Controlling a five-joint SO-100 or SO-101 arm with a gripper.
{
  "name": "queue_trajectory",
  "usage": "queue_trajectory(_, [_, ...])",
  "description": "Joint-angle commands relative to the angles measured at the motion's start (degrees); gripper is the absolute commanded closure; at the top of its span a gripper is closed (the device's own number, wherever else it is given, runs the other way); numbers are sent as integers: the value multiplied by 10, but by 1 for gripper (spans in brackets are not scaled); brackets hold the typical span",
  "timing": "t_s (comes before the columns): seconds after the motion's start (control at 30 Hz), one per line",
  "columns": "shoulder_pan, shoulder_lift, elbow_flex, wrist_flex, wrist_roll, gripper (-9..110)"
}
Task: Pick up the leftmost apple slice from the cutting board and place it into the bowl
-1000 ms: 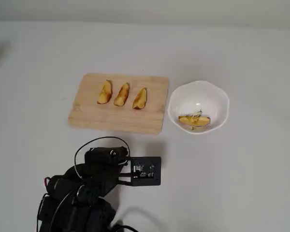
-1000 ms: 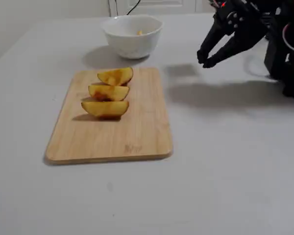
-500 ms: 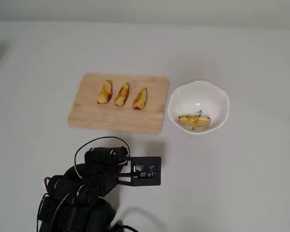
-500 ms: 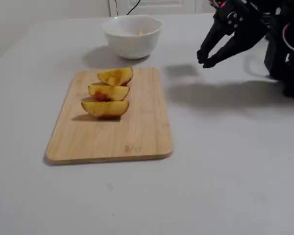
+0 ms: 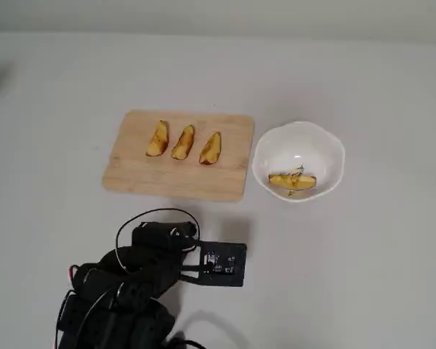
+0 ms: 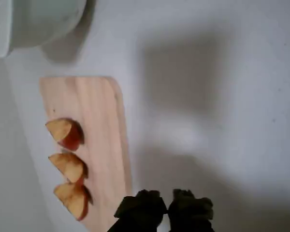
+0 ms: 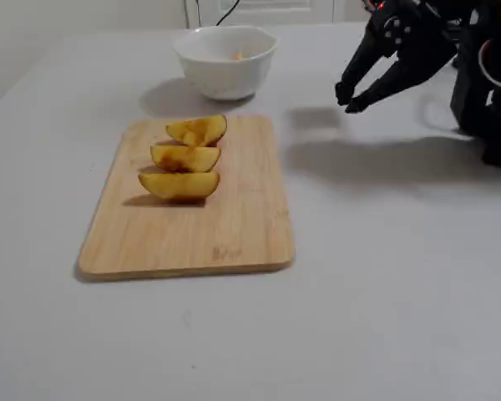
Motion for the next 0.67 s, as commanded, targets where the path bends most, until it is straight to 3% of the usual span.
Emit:
queue_trajectory(0.0, [4,5,0,-12,4,98])
queue_trajectory(0.63, [-1,5,0,-12,0,98])
